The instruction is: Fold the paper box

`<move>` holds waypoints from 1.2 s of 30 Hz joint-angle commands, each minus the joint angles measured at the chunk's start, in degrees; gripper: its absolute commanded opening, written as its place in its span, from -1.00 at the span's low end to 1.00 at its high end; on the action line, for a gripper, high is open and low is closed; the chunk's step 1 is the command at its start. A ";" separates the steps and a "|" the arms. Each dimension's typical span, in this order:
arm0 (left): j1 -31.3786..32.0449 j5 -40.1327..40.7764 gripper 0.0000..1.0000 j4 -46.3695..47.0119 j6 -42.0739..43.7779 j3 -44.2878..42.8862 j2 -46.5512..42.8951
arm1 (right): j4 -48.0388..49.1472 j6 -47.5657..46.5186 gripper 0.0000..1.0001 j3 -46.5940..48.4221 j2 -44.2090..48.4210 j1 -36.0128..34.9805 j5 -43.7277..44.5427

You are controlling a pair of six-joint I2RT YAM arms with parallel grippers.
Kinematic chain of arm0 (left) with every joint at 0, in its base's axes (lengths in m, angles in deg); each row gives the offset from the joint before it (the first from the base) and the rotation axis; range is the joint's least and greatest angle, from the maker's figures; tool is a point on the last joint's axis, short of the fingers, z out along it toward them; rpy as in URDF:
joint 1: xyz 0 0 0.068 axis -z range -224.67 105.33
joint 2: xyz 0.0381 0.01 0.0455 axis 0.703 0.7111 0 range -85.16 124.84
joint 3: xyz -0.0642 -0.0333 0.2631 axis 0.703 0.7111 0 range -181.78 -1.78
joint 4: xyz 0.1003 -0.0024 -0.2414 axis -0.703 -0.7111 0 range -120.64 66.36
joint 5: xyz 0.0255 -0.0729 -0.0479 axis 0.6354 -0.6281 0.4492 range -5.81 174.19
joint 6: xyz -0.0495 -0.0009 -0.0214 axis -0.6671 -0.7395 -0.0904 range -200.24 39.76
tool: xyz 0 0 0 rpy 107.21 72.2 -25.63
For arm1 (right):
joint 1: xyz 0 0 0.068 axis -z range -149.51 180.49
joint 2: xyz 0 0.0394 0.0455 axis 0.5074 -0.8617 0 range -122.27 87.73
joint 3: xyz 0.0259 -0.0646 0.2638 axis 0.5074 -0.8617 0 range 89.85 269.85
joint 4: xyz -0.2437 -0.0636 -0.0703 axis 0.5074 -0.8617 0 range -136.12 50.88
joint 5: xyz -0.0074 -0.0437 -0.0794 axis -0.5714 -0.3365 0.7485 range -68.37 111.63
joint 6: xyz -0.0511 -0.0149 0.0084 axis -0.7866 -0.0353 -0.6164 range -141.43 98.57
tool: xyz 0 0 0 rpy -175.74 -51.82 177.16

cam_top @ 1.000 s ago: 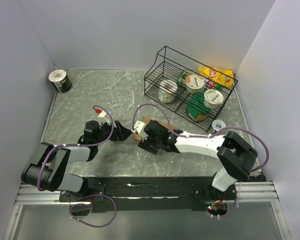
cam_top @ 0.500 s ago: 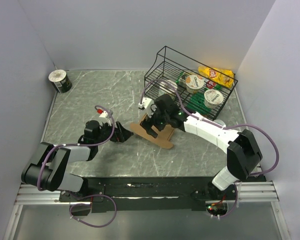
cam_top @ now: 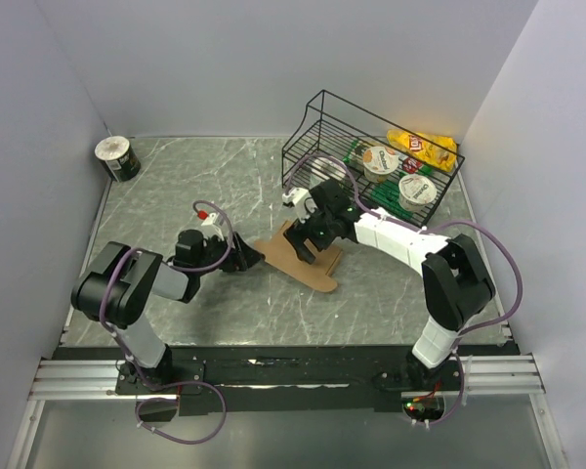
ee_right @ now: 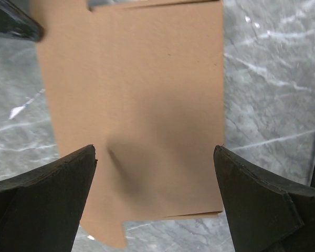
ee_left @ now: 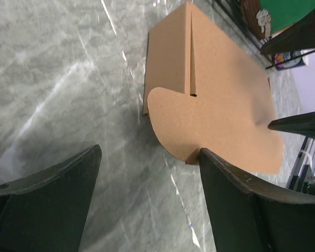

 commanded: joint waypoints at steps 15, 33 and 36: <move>5.94 7.91 0.49 0.57 1.15 -6.43 7.35 | 2.06 3.46 0.99 3.26 -4.44 0.64 5.62; 6.30 7.82 0.47 0.92 1.59 -7.75 9.81 | 3.48 2.24 0.99 1.76 -5.31 0.81 11.96; 6.38 7.30 0.47 1.71 1.32 -7.93 10.25 | 3.21 2.41 1.00 1.85 -5.84 1.08 10.64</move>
